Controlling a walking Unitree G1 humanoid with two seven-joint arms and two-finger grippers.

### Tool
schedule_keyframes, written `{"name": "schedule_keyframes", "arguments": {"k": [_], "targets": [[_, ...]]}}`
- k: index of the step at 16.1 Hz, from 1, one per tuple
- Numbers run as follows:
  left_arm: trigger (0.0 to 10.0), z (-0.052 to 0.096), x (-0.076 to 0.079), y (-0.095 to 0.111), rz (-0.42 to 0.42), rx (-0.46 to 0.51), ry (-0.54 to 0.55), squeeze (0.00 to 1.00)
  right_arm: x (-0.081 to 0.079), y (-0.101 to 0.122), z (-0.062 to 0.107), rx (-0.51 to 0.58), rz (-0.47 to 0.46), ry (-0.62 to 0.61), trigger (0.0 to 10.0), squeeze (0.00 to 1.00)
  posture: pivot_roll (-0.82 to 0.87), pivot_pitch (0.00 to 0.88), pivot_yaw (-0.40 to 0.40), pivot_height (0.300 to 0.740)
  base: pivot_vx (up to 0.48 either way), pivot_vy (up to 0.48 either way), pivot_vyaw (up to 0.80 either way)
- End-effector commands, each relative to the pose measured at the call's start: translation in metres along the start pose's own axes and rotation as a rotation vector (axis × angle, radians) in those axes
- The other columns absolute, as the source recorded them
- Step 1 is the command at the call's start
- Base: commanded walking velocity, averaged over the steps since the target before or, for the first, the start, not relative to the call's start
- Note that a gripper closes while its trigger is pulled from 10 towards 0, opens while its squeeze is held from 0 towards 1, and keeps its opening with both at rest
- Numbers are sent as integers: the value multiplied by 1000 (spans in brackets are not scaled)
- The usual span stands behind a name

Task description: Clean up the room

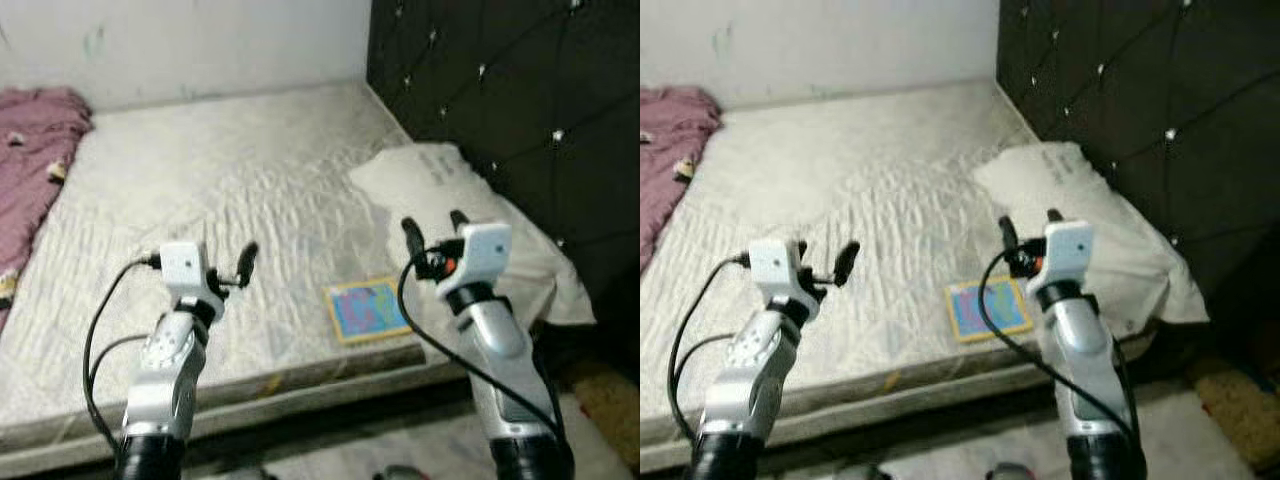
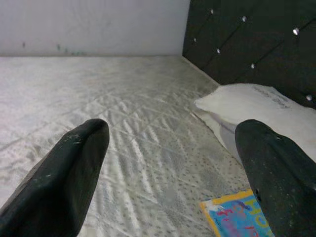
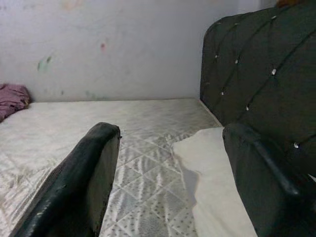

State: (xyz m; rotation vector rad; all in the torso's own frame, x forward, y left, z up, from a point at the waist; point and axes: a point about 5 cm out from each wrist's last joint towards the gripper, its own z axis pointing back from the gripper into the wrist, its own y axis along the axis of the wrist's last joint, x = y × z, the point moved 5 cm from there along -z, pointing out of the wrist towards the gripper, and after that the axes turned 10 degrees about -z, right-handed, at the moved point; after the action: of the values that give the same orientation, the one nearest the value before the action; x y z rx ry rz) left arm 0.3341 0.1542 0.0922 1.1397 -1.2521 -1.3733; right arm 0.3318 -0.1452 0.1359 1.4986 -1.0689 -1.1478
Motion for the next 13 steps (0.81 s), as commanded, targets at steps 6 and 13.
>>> {"name": "schedule_keyframes", "arguments": {"k": [6,13], "targets": [[10000,2,-13,-2,-20,-10,31,0,-10,3,-3,8,-3,28,10000,0,-85,0,50,740,0,480,-188],[10000,1,-12,-1,-18,-9,35,0,-10,2,-3,2,4,28,10000,0,-85,0,48,740,0,480,0]]}}
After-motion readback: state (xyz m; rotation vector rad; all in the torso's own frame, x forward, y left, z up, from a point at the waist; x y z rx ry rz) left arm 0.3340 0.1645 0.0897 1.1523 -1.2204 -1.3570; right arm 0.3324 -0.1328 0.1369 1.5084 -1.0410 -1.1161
